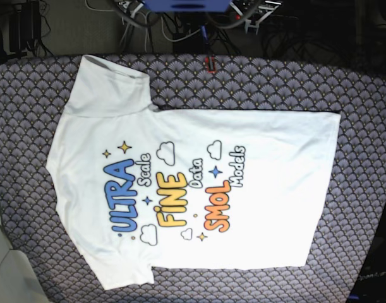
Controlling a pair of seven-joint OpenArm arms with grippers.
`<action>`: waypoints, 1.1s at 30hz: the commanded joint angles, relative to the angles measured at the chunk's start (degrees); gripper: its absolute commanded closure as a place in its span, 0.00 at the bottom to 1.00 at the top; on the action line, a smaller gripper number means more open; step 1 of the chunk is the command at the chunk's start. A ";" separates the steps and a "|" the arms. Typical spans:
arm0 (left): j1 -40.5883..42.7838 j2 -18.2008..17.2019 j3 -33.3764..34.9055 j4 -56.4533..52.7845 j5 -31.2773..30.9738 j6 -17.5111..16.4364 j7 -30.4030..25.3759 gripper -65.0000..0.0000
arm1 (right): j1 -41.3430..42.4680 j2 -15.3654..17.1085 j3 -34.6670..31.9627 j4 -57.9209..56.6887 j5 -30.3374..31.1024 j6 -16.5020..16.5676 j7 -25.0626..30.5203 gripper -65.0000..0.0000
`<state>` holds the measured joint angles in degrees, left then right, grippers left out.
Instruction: Fold the T-shirt properly
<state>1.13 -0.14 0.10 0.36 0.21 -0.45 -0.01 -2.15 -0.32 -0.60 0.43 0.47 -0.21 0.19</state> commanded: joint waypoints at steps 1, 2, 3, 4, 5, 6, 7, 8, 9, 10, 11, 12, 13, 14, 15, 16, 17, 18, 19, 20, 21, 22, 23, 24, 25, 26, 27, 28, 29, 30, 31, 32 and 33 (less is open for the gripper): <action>0.41 -0.08 0.03 -0.05 0.28 -0.12 0.05 0.99 | -1.14 -0.08 -0.06 1.11 0.10 0.52 0.65 1.00; 0.94 -0.69 0.03 -0.05 0.28 -0.12 0.05 0.99 | -2.64 -0.08 -0.15 2.52 0.10 0.52 1.18 1.00; 1.47 -1.04 0.03 0.21 0.28 -0.21 -0.12 0.99 | -3.87 0.01 -0.15 4.28 0.10 0.52 1.62 1.00; 2.00 -1.22 0.03 1.53 0.28 -0.21 -0.12 0.99 | -5.10 0.10 -0.15 6.39 0.10 0.52 1.70 1.00; 3.23 -1.48 0.03 3.82 0.28 -0.21 0.23 0.99 | -6.51 0.19 -0.15 8.23 0.10 0.52 1.70 1.00; 4.81 -1.66 0.03 6.10 0.28 -0.21 0.32 0.99 | -7.91 0.19 -0.15 10.08 0.10 0.52 1.70 1.00; 6.57 -2.19 0.03 8.65 0.28 -0.21 0.41 0.99 | -9.58 0.19 -0.15 12.10 0.10 0.52 1.70 1.00; 8.41 -2.98 0.03 11.55 0.28 -0.21 0.49 0.99 | -11.25 0.19 -0.15 14.39 0.10 0.52 1.70 1.00; 10.26 -3.68 0.03 14.63 0.28 -0.21 0.49 0.99 | -12.92 0.27 -0.23 16.58 0.10 0.52 1.70 1.00; 12.19 -4.12 0.03 17.18 0.28 -0.21 0.49 0.99 | -14.42 0.27 -0.23 18.87 0.10 0.52 1.70 1.00; 13.78 -4.47 0.03 19.99 0.28 -0.21 0.49 0.99 | -16.09 0.27 -0.23 21.07 0.10 0.52 1.70 1.00; 15.97 -5.00 0.03 23.68 0.28 -0.21 0.49 0.99 | -18.11 0.27 -0.23 23.71 0.01 0.52 1.70 1.00; 18.26 -5.79 0.03 27.38 0.19 -0.30 0.41 0.99 | -19.96 0.36 -0.23 26.69 0.01 0.52 1.70 1.00; 20.81 -6.58 0.03 31.42 0.10 -0.30 0.41 0.99 | -21.98 0.89 -0.23 29.86 0.01 0.52 1.70 1.00; 23.27 -7.11 0.03 35.90 0.10 -0.30 0.32 0.99 | -24.35 1.24 -0.23 33.20 0.01 0.52 1.70 1.00; 25.38 -7.55 0.03 40.12 -0.08 -0.30 0.41 0.99 | -26.29 1.50 -0.23 36.63 0.01 0.52 1.70 1.00; 28.28 -8.08 0.03 45.05 -0.16 -0.30 0.41 0.99 | -28.84 1.68 -0.23 40.58 0.01 0.52 1.79 1.00; 30.57 -8.69 -0.05 49.44 -0.16 -0.30 0.49 0.99 | -31.47 2.38 -0.15 44.98 0.01 0.52 1.79 1.00; 33.20 -9.40 -0.05 54.45 -0.16 -0.30 0.32 0.99 | -34.29 3.26 -0.15 49.46 0.01 0.52 1.79 1.00; 35.23 -9.84 -0.05 58.85 -0.25 -0.30 0.49 0.99 | -36.66 3.88 -0.06 53.60 0.01 0.52 1.79 1.00; 37.60 -10.10 -0.23 62.89 -0.25 -0.30 0.49 0.99 | -39.12 4.14 0.12 57.73 0.01 0.52 1.79 1.00; 39.71 -10.54 -0.32 66.85 -0.25 -0.30 0.49 0.99 | -41.41 4.58 0.21 61.42 0.01 0.52 1.79 1.00; 42.00 -11.15 -0.32 71.16 -0.25 -0.30 0.49 0.99 | -43.96 5.55 0.29 65.64 0.01 0.52 1.79 1.00; 43.93 -11.59 -0.41 75.11 -0.25 -0.30 0.49 0.99 | -46.15 6.34 0.29 69.86 0.01 0.52 1.79 1.00; 46.13 -12.03 -0.41 78.89 -0.25 -0.30 0.49 0.99 | -48.35 7.04 0.38 74.08 0.01 0.52 1.44 1.00; 47.89 -12.30 -0.49 82.32 -0.25 -0.21 0.49 0.99 | -50.37 7.66 0.38 77.33 0.10 0.52 1.53 1.00; 49.73 -12.91 -0.49 85.93 -0.25 -0.21 0.49 0.99 | -52.66 8.36 1.17 81.20 0.10 0.52 1.53 1.00; 51.58 -13.44 -0.49 89.53 -0.25 -0.12 0.49 0.99 | -54.59 8.98 2.05 84.80 0.10 0.52 1.53 1.00; 52.98 -14.06 -0.58 92.96 -0.34 0.05 0.49 0.99 | -56.53 9.15 2.93 88.67 0.10 0.52 1.53 1.00; 54.48 -14.58 -0.93 95.68 -0.34 0.14 0.49 0.99 | -57.94 9.24 3.99 91.57 0.10 0.52 1.44 1.00; 55.80 -14.85 -1.99 98.94 -0.34 0.14 0.49 0.99 | -59.34 9.24 5.39 95.00 0.10 0.52 1.70 1.00; 56.94 -14.93 -3.22 102.01 -0.78 0.14 0.49 0.99 | -60.40 9.15 6.71 98.61 0.10 0.52 1.35 1.00; 57.91 -14.67 -4.63 104.65 -1.83 -0.12 0.49 0.99 | -61.19 9.06 8.12 101.86 0.19 0.52 1.26 1.00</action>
<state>57.98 -14.52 -4.34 104.18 -1.50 -0.67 1.54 -62.61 8.51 7.27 101.25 0.43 0.34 -0.67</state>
